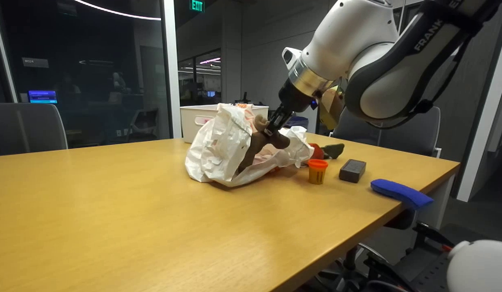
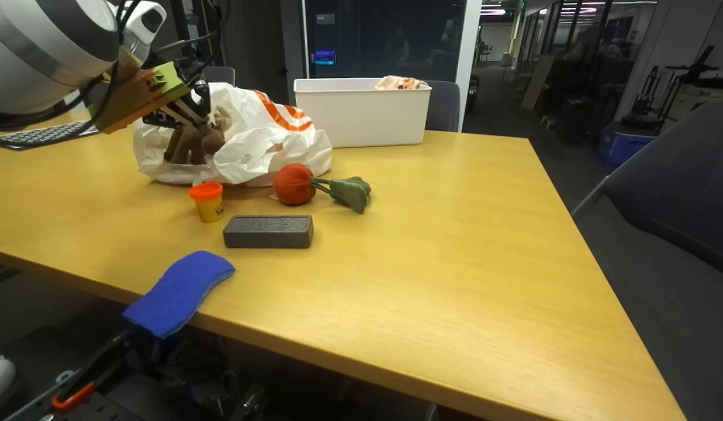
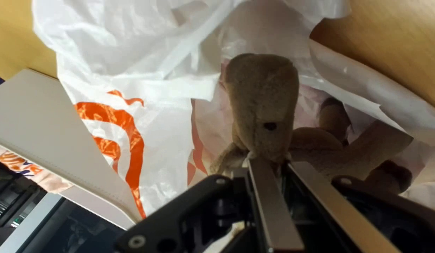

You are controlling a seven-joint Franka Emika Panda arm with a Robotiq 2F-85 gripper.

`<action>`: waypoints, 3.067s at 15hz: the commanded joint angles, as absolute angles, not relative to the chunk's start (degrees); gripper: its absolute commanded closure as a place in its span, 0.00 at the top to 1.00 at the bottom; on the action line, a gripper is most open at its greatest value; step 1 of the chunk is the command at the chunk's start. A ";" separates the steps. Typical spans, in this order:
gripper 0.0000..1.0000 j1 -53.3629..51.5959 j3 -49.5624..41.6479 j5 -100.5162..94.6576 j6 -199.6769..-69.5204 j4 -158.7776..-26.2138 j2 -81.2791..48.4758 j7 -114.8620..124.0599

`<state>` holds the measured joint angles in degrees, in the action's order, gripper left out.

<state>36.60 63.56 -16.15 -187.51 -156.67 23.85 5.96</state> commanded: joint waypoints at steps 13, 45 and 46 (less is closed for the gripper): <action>1.00 26.51 47.76 -12.29 -178.24 -153.62 12.55 1.36; 1.00 -10.61 -1.06 15.49 -135.83 -158.34 31.36 -15.68; 1.00 -10.84 -1.07 15.56 -136.20 -158.30 30.24 -15.85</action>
<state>-10.36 -0.56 16.01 -136.34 -158.37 30.11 -16.22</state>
